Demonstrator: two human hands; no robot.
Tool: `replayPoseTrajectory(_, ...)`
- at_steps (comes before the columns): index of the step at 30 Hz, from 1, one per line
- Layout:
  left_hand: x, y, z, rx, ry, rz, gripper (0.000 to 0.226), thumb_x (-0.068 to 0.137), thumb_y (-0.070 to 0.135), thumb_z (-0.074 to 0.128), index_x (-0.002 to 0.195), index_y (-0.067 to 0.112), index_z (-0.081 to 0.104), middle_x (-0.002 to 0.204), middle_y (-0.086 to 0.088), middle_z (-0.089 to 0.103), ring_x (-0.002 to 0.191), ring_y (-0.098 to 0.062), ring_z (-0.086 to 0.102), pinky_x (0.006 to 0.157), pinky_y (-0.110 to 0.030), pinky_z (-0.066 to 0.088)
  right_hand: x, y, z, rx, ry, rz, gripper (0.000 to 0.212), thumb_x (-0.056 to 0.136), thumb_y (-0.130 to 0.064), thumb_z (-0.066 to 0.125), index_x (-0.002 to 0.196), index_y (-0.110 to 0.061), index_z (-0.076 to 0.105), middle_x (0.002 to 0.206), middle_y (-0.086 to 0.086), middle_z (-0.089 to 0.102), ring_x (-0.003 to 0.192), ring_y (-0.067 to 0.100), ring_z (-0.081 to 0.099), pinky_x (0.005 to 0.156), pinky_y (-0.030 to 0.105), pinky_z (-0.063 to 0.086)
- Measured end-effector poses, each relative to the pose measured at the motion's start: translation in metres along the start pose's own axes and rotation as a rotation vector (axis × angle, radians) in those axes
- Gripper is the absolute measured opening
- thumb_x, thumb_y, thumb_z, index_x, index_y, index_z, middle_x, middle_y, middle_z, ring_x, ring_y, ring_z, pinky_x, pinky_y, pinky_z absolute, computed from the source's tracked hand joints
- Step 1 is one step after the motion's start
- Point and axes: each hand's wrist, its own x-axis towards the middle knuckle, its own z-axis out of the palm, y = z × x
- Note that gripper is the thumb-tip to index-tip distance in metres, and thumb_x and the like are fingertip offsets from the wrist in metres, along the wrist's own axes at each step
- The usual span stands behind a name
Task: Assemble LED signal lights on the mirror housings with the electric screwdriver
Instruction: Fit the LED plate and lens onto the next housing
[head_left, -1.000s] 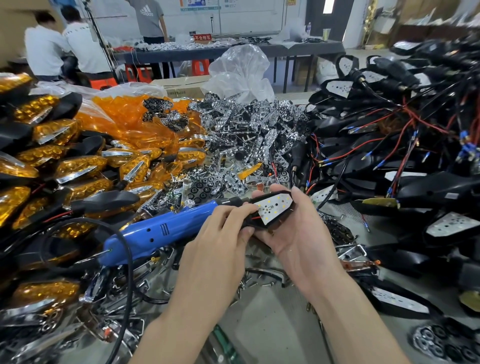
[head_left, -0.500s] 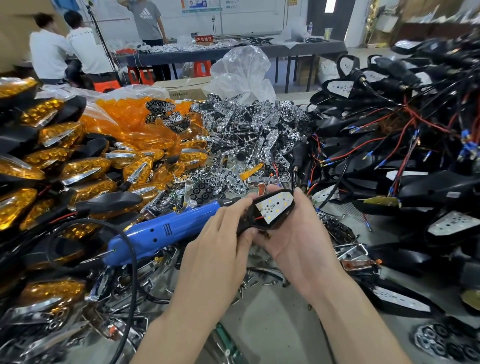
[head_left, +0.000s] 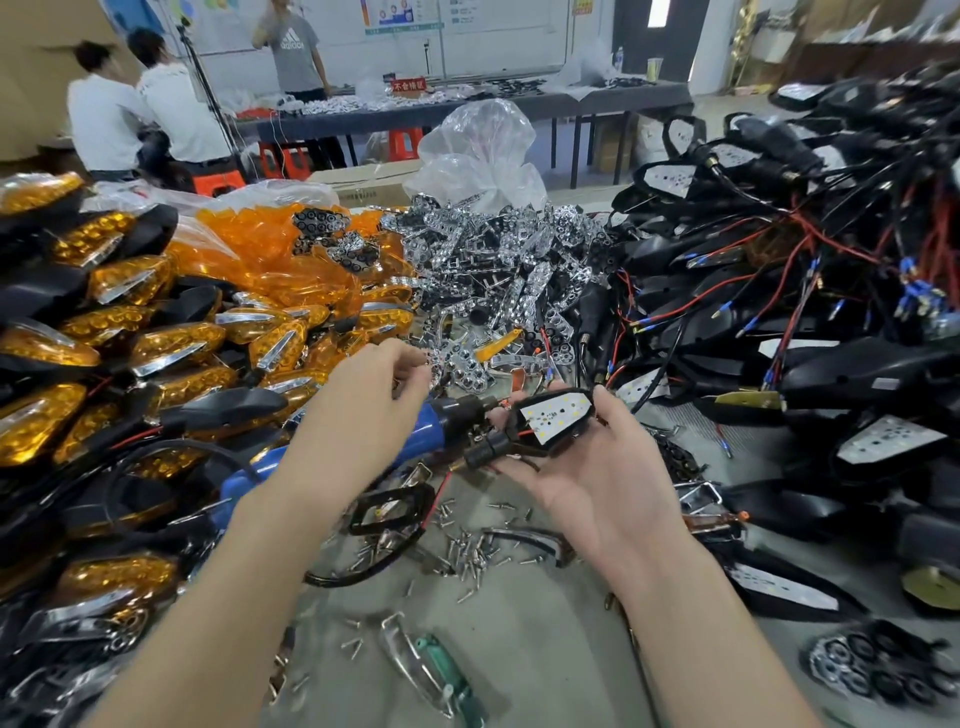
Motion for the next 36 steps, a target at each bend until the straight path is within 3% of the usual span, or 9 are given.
replayPoseTrajectory(4, 0.035, -0.007, -0.002, 0.339, -0.288, -0.054, 0.017, 0.099, 0.040, 0.054, 0.107, 0.027, 0.060, 0.117, -0.003, 0.057, 0.102, -0.021, 0.053, 0.093, -0.043, 0.050, 0.000, -0.001, 0.001, 0.037, -0.051, 0.005, 0.034, 0.085, -0.033, 0.061, 0.109, -0.009, 0.056, 0.112, 0.027, 0.066, 0.106, 0.044, 0.064, 0.094, 0.072, 0.048)
replayPoseTrajectory(6, 0.044, -0.005, -0.001, 0.378, -0.309, -0.050, 0.015, 0.098, 0.042, 0.057, 0.101, 0.027, 0.058, 0.116, -0.005, 0.060, 0.100, -0.024, 0.055, 0.090, -0.044, 0.051, 0.001, -0.001, 0.000, 0.048, -0.063, 0.004, 0.040, 0.080, -0.032, 0.062, 0.113, -0.011, 0.054, 0.113, 0.026, 0.065, 0.108, 0.043, 0.062, 0.096, 0.072, 0.047)
replayPoseTrajectory(16, 0.056, -0.005, -0.003, 0.515, -0.355, -0.051, 0.035, 0.097, 0.028, 0.061, 0.129, 0.017, 0.049, 0.129, -0.011, 0.057, 0.124, -0.032, 0.044, 0.101, -0.048, 0.044, 0.004, -0.001, -0.005, 0.029, -0.088, 0.001, 0.042, 0.076, -0.032, 0.063, 0.111, -0.009, 0.055, 0.113, 0.025, 0.067, 0.107, 0.043, 0.065, 0.097, 0.073, 0.045)
replayPoseTrajectory(19, 0.047, -0.004, -0.014, 0.199, -0.122, -0.020, 0.047, 0.096, 0.021, 0.062, 0.139, 0.020, 0.043, 0.136, -0.004, 0.054, 0.121, -0.021, 0.053, 0.100, -0.044, 0.049, 0.006, -0.002, -0.006, 0.061, -0.090, -0.001, 0.045, 0.080, -0.032, 0.061, 0.118, -0.010, 0.052, 0.113, 0.025, 0.067, 0.105, 0.042, 0.065, 0.097, 0.071, 0.046)
replayPoseTrajectory(22, 0.017, 0.001, -0.026, -0.380, -0.013, 0.007, 0.055, 0.094, 0.029, 0.067, 0.144, 0.033, 0.043, 0.127, 0.020, 0.057, 0.111, 0.003, 0.058, 0.094, -0.028, 0.048, 0.006, -0.002, -0.005, 0.070, -0.090, -0.011, 0.040, 0.080, -0.033, 0.059, 0.112, -0.010, 0.054, 0.112, 0.023, 0.066, 0.102, 0.041, 0.065, 0.097, 0.069, 0.047)
replayPoseTrajectory(24, -0.011, 0.009, -0.024, -0.850, -0.064, -0.035, 0.054, 0.083, 0.034, 0.074, 0.133, 0.038, 0.054, 0.126, 0.017, 0.065, 0.114, -0.006, 0.064, 0.097, -0.033, 0.050, 0.006, -0.001, -0.004, 0.061, -0.083, -0.018, 0.031, 0.084, -0.035, 0.058, 0.104, -0.011, 0.056, 0.111, 0.023, 0.068, 0.103, 0.041, 0.066, 0.096, 0.067, 0.049)
replayPoseTrajectory(27, -0.036, 0.010, -0.007, -1.369, -0.106, -0.108, 0.054, 0.080, 0.016, 0.072, 0.132, 0.015, 0.058, 0.124, -0.008, 0.063, 0.119, -0.021, 0.062, 0.095, -0.034, 0.055, 0.007, 0.000, -0.005, 0.021, -0.062, -0.036, 0.030, 0.102, -0.039, 0.044, 0.112, -0.012, 0.052, 0.105, 0.021, 0.068, 0.100, 0.038, 0.067, 0.096, 0.063, 0.051)
replayPoseTrajectory(32, -0.051, 0.012, 0.004, -1.505, -0.151, -0.083, 0.057, 0.080, 0.012, 0.069, 0.136, 0.014, 0.055, 0.132, -0.022, 0.062, 0.123, -0.032, 0.061, 0.098, -0.035, 0.053, 0.006, 0.000, -0.004, 0.029, -0.060, -0.050, 0.033, 0.106, -0.044, 0.038, 0.109, -0.015, 0.052, 0.093, 0.017, 0.066, 0.102, 0.035, 0.058, 0.101, 0.054, 0.048)
replayPoseTrajectory(36, -0.050, 0.015, 0.004, -1.421, -0.165, -0.051, 0.037, 0.079, 0.018, 0.073, 0.115, 0.023, 0.068, 0.124, -0.016, 0.067, 0.111, -0.027, 0.067, 0.084, -0.029, 0.056, 0.006, 0.000, -0.006, 0.003, -0.058, -0.059, 0.034, 0.105, -0.045, 0.039, 0.108, -0.015, 0.055, 0.092, 0.017, 0.066, 0.099, 0.034, 0.062, 0.099, 0.055, 0.050)
